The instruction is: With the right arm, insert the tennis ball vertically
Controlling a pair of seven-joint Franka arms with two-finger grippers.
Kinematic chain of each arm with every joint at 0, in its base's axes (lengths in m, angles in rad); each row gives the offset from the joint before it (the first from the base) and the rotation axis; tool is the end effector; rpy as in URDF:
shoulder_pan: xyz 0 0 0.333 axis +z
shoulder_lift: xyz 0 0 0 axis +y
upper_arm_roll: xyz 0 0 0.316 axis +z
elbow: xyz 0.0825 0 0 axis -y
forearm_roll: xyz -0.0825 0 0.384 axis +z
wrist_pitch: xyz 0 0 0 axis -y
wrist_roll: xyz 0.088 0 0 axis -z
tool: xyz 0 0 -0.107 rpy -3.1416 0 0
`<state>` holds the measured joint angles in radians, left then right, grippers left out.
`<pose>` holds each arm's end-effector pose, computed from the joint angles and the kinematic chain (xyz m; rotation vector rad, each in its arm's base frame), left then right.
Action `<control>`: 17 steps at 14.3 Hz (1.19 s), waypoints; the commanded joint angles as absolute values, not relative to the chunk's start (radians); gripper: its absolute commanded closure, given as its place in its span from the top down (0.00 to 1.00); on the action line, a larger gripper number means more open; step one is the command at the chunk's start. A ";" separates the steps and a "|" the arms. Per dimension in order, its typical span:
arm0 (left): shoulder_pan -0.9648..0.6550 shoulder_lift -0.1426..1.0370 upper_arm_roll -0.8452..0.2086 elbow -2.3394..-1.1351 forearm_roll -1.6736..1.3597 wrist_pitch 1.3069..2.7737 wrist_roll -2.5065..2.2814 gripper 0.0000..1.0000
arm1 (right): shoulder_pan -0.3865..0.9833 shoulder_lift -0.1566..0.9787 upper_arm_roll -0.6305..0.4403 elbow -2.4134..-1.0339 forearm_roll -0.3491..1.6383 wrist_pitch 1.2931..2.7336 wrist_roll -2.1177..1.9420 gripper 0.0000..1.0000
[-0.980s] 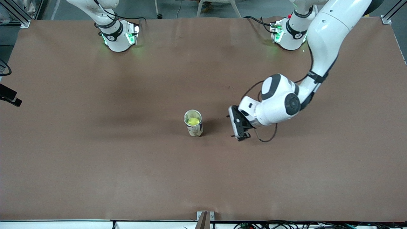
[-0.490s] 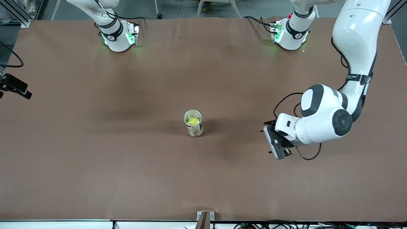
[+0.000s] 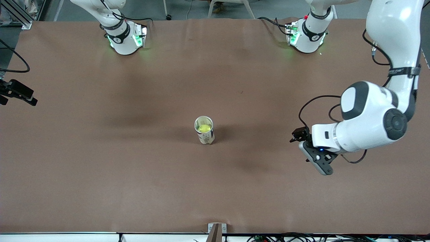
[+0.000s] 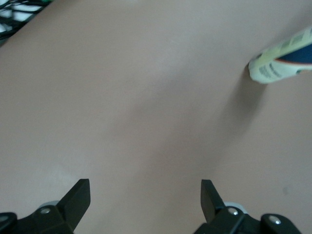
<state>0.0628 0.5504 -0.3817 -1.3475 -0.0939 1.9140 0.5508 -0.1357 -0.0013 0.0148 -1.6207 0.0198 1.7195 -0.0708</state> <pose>0.6908 -0.1756 0.4314 2.6464 -1.0928 0.1235 0.5640 -0.0667 0.6152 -3.1265 0.0814 -0.1589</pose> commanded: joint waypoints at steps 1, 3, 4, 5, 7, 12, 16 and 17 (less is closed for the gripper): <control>0.057 0.505 -0.358 -1.331 -0.061 1.879 0.378 1.00 | -0.138 -0.035 0.017 -1.654 0.003 1.730 -0.074 1.00; 0.055 0.492 -0.362 -1.331 0.042 1.879 0.239 1.00 | -0.135 -0.034 0.018 -1.644 0.003 1.726 -0.074 1.00; 0.060 0.488 -0.364 -1.331 0.064 1.879 0.179 1.00 | -0.137 -0.034 0.017 -1.643 0.003 1.726 -0.075 1.00; 0.063 0.477 -0.361 -1.331 0.066 1.879 0.154 1.00 | -0.140 -0.034 0.017 -1.641 0.003 1.726 -0.074 1.00; 0.063 0.451 -0.354 -1.338 0.066 1.873 0.086 1.00 | -0.135 -0.034 0.017 -1.637 0.003 1.726 -0.074 1.00; 0.064 0.361 -0.351 -1.338 0.067 1.691 -0.147 1.00 | -0.135 -0.031 0.017 -1.617 0.003 1.727 -0.072 1.00; 0.064 0.296 -0.351 -1.338 0.098 1.625 -0.293 1.00 | -0.137 -0.031 0.017 -1.614 0.005 1.727 -0.072 1.00; 0.066 0.282 -0.351 -1.333 0.127 1.618 -0.290 1.00 | -0.135 -0.031 0.017 -1.614 0.003 1.727 -0.071 1.00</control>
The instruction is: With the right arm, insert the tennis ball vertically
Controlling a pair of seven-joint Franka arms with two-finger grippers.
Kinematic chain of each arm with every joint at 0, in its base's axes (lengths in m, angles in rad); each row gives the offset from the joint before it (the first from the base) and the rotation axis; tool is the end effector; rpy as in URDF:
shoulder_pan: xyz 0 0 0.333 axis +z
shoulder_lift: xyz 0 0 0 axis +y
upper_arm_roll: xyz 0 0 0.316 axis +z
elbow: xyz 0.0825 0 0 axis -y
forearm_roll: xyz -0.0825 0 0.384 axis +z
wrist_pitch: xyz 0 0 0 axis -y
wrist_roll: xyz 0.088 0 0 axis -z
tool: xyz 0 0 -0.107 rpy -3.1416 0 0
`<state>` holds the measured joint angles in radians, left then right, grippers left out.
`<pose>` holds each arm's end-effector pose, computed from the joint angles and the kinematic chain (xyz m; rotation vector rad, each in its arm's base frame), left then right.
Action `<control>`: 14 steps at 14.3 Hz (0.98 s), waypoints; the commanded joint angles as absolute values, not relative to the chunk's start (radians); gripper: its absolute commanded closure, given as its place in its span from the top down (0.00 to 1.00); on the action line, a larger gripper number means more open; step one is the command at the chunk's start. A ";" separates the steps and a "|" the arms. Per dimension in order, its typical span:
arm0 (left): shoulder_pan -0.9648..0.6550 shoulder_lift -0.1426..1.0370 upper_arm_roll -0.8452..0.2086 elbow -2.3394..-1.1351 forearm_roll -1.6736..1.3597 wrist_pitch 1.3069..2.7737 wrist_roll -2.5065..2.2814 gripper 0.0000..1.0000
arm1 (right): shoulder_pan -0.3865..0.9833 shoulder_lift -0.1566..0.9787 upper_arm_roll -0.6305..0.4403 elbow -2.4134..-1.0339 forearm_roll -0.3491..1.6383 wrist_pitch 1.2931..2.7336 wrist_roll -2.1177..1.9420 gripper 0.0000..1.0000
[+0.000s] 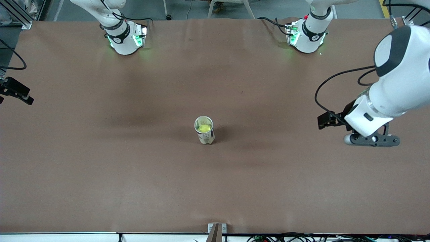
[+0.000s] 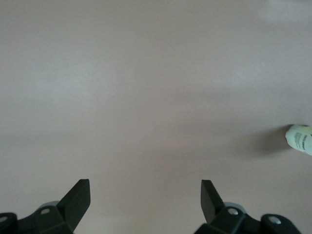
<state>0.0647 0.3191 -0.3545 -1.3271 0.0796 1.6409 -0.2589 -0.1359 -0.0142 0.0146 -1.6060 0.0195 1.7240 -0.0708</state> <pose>0.6347 -0.1433 0.5633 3.1092 -0.0290 0.0082 0.5611 -0.0665 0.6301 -3.1271 0.0816 -0.2090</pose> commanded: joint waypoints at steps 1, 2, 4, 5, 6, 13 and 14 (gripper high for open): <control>0.064 0.272 -0.353 -1.332 0.146 1.617 -0.287 1.00 | -0.135 -0.031 0.017 -1.612 0.005 1.727 -0.072 1.00; 0.063 0.253 -0.348 -1.333 0.161 1.615 -0.287 1.00 | -0.135 -0.031 0.017 -1.612 0.005 1.727 -0.072 1.00; 0.057 0.203 -0.304 -1.341 0.166 1.612 -0.279 1.00 | -0.115 -0.031 0.012 -1.614 0.005 1.726 -0.072 1.00; 0.049 0.168 -0.278 -1.362 0.163 1.597 -0.270 1.00 | -0.098 -0.031 0.006 -1.614 0.003 1.726 -0.071 1.00; 0.013 0.132 -0.234 -1.390 0.163 1.585 -0.256 1.00 | -0.094 -0.031 0.006 -1.614 0.002 1.726 -0.064 1.00; -0.095 -0.093 -0.025 -1.620 0.051 1.534 -0.149 1.00 | -0.115 -0.032 -0.003 -1.614 0.003 1.703 -0.057 1.00; -0.088 -0.101 -0.025 -1.626 0.045 1.507 -0.146 1.00 | -0.115 -0.032 -0.003 -1.614 0.005 1.703 -0.057 1.00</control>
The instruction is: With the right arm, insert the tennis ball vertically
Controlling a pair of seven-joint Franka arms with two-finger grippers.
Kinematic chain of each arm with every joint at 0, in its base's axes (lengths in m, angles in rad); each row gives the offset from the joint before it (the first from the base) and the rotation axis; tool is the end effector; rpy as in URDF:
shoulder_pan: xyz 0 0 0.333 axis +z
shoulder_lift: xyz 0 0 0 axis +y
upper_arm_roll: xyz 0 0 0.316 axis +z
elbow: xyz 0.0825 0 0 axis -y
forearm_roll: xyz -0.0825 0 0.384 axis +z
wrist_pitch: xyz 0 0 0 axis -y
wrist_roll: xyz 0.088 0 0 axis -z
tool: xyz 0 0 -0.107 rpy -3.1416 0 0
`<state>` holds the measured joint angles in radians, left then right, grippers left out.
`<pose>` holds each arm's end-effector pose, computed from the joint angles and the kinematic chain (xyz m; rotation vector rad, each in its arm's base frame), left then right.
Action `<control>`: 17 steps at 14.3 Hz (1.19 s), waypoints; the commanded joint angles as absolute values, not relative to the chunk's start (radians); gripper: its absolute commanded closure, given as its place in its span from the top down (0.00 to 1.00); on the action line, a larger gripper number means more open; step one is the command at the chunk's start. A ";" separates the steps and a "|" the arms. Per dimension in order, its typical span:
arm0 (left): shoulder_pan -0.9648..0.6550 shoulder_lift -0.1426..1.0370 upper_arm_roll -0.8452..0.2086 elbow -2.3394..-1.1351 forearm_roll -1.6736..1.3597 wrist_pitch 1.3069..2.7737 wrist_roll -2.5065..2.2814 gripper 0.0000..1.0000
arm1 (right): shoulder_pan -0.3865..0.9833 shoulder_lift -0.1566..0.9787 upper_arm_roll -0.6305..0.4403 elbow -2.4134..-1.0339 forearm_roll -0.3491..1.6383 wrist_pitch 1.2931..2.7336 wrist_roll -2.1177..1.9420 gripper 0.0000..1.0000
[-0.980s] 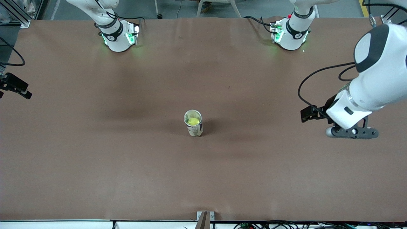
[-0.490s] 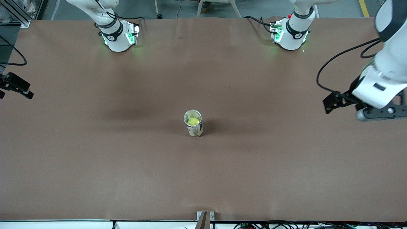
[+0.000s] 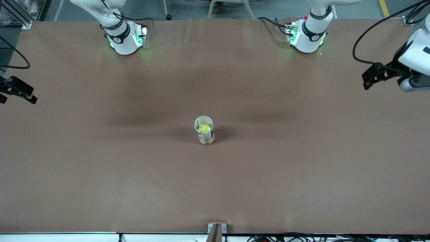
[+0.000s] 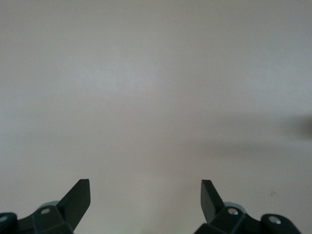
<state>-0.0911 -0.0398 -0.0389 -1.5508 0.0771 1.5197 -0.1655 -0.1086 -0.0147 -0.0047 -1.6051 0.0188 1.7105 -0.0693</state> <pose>0.5337 -0.0616 0.6514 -3.0644 -0.0610 -0.0309 0.5602 -0.0620 0.6295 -3.1272 0.0712 -0.1900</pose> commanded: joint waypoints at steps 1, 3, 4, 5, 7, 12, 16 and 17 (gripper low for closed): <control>-0.087 -0.101 -0.025 -1.621 0.041 1.490 -0.147 1.00 | -0.115 -0.032 -0.003 -1.614 0.005 1.703 -0.057 1.00; -0.087 -0.103 -0.026 -1.618 0.041 1.491 -0.144 1.00 | -0.115 -0.031 -0.003 -1.614 0.005 1.703 -0.057 1.00; -0.090 -0.101 -0.028 -1.617 0.025 1.506 -0.144 1.00 | -0.115 -0.031 -0.003 -1.614 0.005 1.703 -0.057 1.00; -0.092 -0.101 -0.032 -1.621 0.018 1.522 -0.147 1.00 | -0.115 -0.029 -0.003 -1.614 0.003 1.704 -0.058 1.00; -0.092 -0.097 -0.034 -1.626 0.017 1.522 -0.146 1.00 | -0.118 -0.029 -0.003 -1.614 0.005 1.704 -0.058 1.00; -0.098 -0.061 -0.035 -1.615 0.012 1.575 -0.106 1.00 | -0.118 -0.025 -0.003 -1.614 0.003 1.709 -0.063 1.00; -0.095 -0.048 -0.034 -1.615 0.015 1.598 -0.106 1.00 | -0.118 -0.025 -0.003 -1.614 0.002 1.707 -0.071 1.00; -0.089 -0.048 -0.034 -1.609 0.017 1.598 -0.106 1.00 | -0.117 -0.026 -0.005 -1.617 0.002 1.706 -0.072 1.00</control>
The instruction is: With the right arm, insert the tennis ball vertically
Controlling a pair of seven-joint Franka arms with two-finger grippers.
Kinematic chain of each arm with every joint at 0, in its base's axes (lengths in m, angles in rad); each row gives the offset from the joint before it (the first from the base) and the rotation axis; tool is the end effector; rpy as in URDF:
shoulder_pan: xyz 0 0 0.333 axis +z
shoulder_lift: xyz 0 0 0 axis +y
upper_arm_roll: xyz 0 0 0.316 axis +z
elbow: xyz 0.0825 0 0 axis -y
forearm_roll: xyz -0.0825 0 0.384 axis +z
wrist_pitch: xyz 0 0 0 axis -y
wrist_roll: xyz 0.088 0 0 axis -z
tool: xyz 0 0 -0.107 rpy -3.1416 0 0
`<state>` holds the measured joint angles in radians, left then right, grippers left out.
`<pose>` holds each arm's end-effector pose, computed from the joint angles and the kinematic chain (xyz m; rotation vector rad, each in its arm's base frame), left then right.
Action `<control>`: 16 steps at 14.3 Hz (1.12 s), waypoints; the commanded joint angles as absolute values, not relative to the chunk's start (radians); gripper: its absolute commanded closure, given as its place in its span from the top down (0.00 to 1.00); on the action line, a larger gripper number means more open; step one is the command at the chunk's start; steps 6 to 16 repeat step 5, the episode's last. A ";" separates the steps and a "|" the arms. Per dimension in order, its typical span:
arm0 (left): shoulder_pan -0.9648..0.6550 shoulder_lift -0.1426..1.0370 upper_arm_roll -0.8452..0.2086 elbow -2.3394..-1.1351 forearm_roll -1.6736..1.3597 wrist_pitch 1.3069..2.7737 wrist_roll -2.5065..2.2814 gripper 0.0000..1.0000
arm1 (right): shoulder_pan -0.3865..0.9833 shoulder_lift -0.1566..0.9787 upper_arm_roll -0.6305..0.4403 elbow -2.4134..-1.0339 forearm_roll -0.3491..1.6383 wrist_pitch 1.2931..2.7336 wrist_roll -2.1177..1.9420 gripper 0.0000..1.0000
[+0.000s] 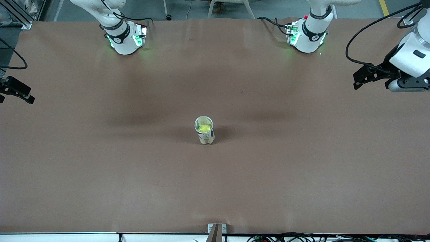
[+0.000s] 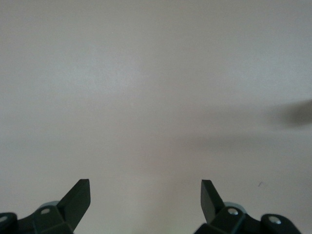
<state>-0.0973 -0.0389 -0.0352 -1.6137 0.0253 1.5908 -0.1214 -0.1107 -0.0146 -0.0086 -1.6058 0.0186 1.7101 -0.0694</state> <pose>0.5397 -0.0696 0.6274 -3.1170 0.0177 -0.0300 0.5598 -0.0654 0.6290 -3.1275 0.0804 -0.1881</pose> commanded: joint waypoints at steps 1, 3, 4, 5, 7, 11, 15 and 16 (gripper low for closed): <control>-0.087 -0.045 -0.029 -1.605 0.014 1.600 -0.104 1.00 | -0.117 -0.028 -0.005 -1.620 0.000 1.706 -0.074 1.00; -0.090 -0.023 -0.028 -1.586 0.017 1.598 -0.106 1.00 | -0.117 -0.028 -0.005 -1.631 0.000 1.704 -0.074 1.00; -0.091 -0.020 -0.028 -1.585 0.018 1.598 -0.106 1.00 | -0.117 -0.031 -0.003 -1.647 0.000 1.707 -0.074 1.00; -0.091 -0.020 -0.028 -1.585 0.018 1.598 -0.106 1.00 | -0.115 -0.037 -0.005 -1.658 0.000 1.710 -0.074 1.00; -0.091 -0.020 -0.028 -1.585 0.018 1.598 -0.106 1.00 | -0.115 -0.037 -0.005 -1.658 0.000 1.710 -0.074 1.00; -0.091 -0.020 -0.028 -1.585 0.018 1.598 -0.106 1.00 | -0.115 -0.037 -0.005 -1.658 0.000 1.710 -0.074 1.00; -0.091 -0.020 -0.028 -1.585 0.018 1.598 -0.106 1.00 | -0.115 -0.037 -0.005 -1.658 0.000 1.710 -0.074 1.00; -0.091 -0.020 -0.028 -1.585 0.018 1.598 -0.106 1.00 | -0.115 -0.037 -0.005 -1.658 0.000 1.710 -0.074 1.00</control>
